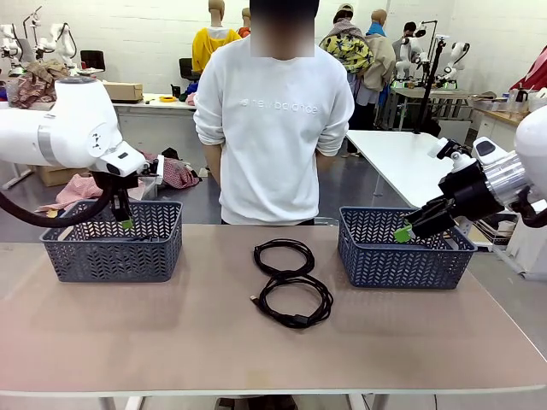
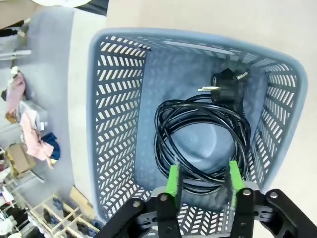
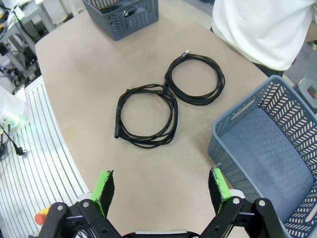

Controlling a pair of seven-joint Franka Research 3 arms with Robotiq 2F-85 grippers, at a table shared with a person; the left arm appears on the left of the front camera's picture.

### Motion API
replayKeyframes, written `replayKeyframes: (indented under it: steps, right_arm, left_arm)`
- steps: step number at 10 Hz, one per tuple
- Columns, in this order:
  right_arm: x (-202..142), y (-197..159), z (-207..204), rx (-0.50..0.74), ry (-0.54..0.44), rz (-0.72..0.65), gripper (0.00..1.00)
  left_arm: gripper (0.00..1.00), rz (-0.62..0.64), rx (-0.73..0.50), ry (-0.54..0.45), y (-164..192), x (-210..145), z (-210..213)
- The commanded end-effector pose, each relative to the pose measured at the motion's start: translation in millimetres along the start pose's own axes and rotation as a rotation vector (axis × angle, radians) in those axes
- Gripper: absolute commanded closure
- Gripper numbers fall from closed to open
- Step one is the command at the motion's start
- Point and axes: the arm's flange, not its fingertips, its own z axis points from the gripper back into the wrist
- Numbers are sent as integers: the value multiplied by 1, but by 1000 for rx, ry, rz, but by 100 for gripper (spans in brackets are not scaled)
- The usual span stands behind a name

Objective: Organize the cables according to human instructions.
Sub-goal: Pick up a bundle of cables and place it in the basket indicated by the human.

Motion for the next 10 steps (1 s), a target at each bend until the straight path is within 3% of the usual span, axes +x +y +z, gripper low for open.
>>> replayKeyframes:
  steps: [1,2,3,4,10]
  right_arm:
    - [0,-3,-2,17,-30,16,0]
    - [0,-3,-2,17,-30,16,0]
    - [0,-3,-2,17,-30,16,0]
    - [0,-3,-2,17,-30,16,0]
    - [0,-3,-2,17,-30,16,0]
  left_arm:
    - [27,20,-1,4,3,-2,2]
    - [22,21,-8,3,4,-3,2]
    - [8,24,-17,-3,4,-3,2]
    - [3,25,-25,-6,4,-3,2]
    - [0,72,-16,-51,1,-2,-6]
